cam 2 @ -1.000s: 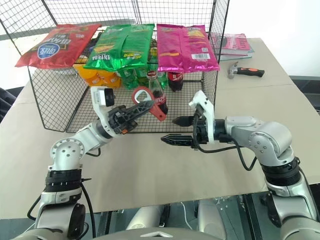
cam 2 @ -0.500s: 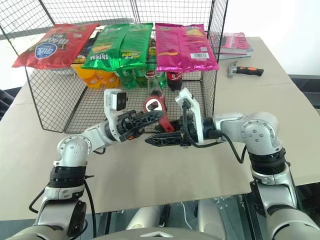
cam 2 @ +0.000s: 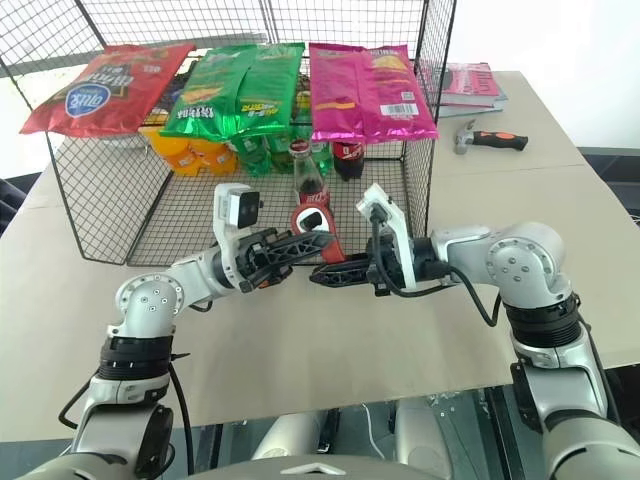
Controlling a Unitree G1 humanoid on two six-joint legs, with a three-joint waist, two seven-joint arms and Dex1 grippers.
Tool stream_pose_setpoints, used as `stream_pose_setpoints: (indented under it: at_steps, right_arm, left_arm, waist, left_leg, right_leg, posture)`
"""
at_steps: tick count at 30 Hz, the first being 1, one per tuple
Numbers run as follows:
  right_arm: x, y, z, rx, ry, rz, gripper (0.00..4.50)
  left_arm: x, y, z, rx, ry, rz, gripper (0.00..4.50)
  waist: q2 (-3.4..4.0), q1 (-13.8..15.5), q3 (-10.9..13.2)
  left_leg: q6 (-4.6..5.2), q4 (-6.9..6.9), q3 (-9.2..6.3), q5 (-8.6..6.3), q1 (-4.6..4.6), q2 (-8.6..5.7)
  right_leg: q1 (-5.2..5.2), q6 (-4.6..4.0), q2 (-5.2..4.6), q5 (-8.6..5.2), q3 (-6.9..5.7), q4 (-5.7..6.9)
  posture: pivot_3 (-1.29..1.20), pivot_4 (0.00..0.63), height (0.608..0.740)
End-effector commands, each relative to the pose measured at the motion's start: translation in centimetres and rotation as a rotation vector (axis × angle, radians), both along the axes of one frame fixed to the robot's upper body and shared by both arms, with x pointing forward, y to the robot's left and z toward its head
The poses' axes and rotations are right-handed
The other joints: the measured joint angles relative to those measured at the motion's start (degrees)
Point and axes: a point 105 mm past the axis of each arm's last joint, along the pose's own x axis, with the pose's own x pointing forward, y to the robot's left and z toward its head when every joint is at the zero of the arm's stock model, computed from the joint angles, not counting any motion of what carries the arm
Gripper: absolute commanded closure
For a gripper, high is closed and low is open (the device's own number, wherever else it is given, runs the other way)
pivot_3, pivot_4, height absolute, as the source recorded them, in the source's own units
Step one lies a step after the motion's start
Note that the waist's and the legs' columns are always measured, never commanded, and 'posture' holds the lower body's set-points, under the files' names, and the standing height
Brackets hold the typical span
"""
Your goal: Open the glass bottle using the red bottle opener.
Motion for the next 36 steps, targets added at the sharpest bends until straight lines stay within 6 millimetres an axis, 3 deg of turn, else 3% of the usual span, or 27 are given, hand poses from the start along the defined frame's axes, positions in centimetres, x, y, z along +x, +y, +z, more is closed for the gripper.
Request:
stream_pose_setpoints:
  at_steps: [1,2,4,8,10,11,17,21,28,36]
  right_arm:
    - [-0.6,0.1,0.3,0.009,-0.046,0.02,4.47]
    - [-0.2,-0.1,0.2,0.014,-0.049,-0.007,4.5]
    - [0.4,-0.8,-0.1,0.015,-0.068,-0.066,4.5]
    - [0.6,-2.9,-0.7,-0.003,-0.152,-0.17,4.5]
    - [1.0,-4.4,-0.7,-0.033,-0.246,-0.262,4.5]
    - [1.2,-4.9,-0.7,-0.047,-0.283,-0.294,4.5]
    - [4.0,-7.9,1.2,-0.086,-0.593,-0.605,4.5]
    - [5.0,-7.5,3.4,-0.016,-0.756,-0.728,4.5]
    - [4.9,-6.3,5.0,0.052,-0.875,-0.787,4.5]
    - [4.1,-5.0,4.5,0.056,-0.936,-0.82,4.5]
  left_arm:
    - [0.4,1.1,0.9,-0.013,-0.048,0.081,4.5]
    - [0.4,1.1,0.9,-0.012,-0.055,0.083,3.71]
    - [-0.1,1.3,1.2,-0.015,-0.076,0.083,3.05]
    - [-0.5,2.3,1.5,-0.017,-0.102,0.159,1.12]
    - [-0.2,3.4,1.3,0.021,-0.158,0.289,0.21]
    - [0.0,3.7,1.2,0.039,-0.187,0.341,0.03]
    - [3.7,6.5,0.8,0.221,-0.485,0.805,0.03]
    - [6.0,6.7,0.6,0.312,-0.65,0.959,0.03]
    - [8.7,5.6,0.3,0.335,-0.741,0.981,0.03]
    - [10.3,3.8,-0.4,0.286,-0.729,0.905,0.03]
  waist:
    - [0.0,0.0,0.0]
    - [0.0,0.0,0.0]
    - [-0.01,0.0,0.0]
    - [-0.01,0.2,0.0]
    - [-0.01,0.2,0.0]
    - [-0.01,0.3,0.0]
    - [-0.04,0.6,0.0]
    - [-0.05,1.1,0.0]
    - [-0.08,1.5,0.0]
    - [-0.08,1.3,-0.1]
  left_leg:
    - [0.0,0.0,0.0,0.0,0.0,0.0]
    - [0.0,0.0,0.0,0.0,0.0,0.0]
    - [0.0,0.0,0.0,0.0,0.0,0.01]
    - [0.0,0.0,-0.01,0.0,-0.05,-0.02]
    - [0.0,0.01,-0.01,0.0,-0.07,-0.02]
    - [0.0,0.01,0.0,0.0,-0.06,-0.02]
    - [-0.06,0.01,0.08,0.03,0.03,0.03]
    - [-0.15,0.01,0.21,0.1,0.08,0.03]
    - [-0.14,0.1,0.13,0.1,-0.02,0.01]
    - [-0.14,0.12,0.12,0.1,-0.03,0.02]
  right_leg:
    - [0.0,0.0,0.0,0.0,0.0,0.0]
    - [0.0,0.0,0.0,0.0,0.0,0.0]
    - [0.0,0.0,-0.01,0.0,0.0,-0.01]
    - [-0.01,0.0,-0.04,0.0,-0.01,-0.05]
    - [-0.02,0.0,-0.07,0.0,0.0,-0.07]
    - [-0.02,0.0,-0.1,0.0,0.02,-0.07]
    - [0.04,-0.08,-0.06,0.07,0.03,-0.03]
    - [0.05,-0.09,0.05,0.16,0.13,-0.03]
    - [0.01,-0.05,0.21,0.21,0.09,-0.07]
    - [-0.02,-0.04,0.26,0.21,0.1,-0.03]
  posture:
    - [0.0,0.15,0.74]
    - [0.0,0.15,0.74]
    - [0.0,0.15,0.74]
    - [0.0,0.15,0.74]
    - [0.0,0.15,0.74]
    - [0.0,0.15,0.74]
    - [0.0,0.15,0.74]
    - [0.0,0.15,0.74]
    - [0.0,0.15,0.74]
    - [0.0,0.15,0.74]
